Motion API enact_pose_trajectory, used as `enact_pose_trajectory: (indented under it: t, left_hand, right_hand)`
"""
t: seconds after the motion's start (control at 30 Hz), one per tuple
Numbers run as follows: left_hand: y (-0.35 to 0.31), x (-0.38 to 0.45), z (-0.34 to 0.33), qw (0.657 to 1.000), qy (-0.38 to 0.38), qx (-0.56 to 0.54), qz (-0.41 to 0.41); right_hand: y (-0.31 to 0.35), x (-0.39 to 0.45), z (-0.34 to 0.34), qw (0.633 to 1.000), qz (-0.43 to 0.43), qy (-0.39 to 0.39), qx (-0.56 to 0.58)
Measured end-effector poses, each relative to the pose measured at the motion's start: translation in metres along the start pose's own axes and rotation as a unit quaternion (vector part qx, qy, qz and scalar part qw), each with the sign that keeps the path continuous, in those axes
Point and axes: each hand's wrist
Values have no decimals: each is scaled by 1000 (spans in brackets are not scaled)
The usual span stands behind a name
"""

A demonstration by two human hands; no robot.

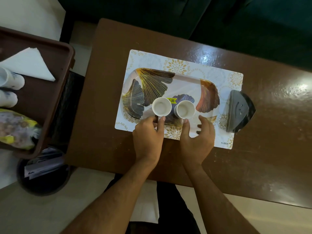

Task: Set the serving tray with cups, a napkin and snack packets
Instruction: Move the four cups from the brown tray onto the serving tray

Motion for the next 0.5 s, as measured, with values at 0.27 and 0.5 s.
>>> enact_pose_trajectory:
  t: [0.27, 0.5]
  left_hand:
    - [15, 19, 40, 996, -29, 9, -86]
    - [61, 71, 106, 963, -43, 212, -163]
  right_hand:
    - [47, 10, -6, 980, 194, 34, -22]
    - [119, 1, -50, 938, 320, 115, -68]
Point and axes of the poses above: each hand's wrist, its own x-axis towards the middle knuckle, its own z-axis out of the back of the hand, y = z × x, and after that the axes turned 1 degree about -z, right-handed
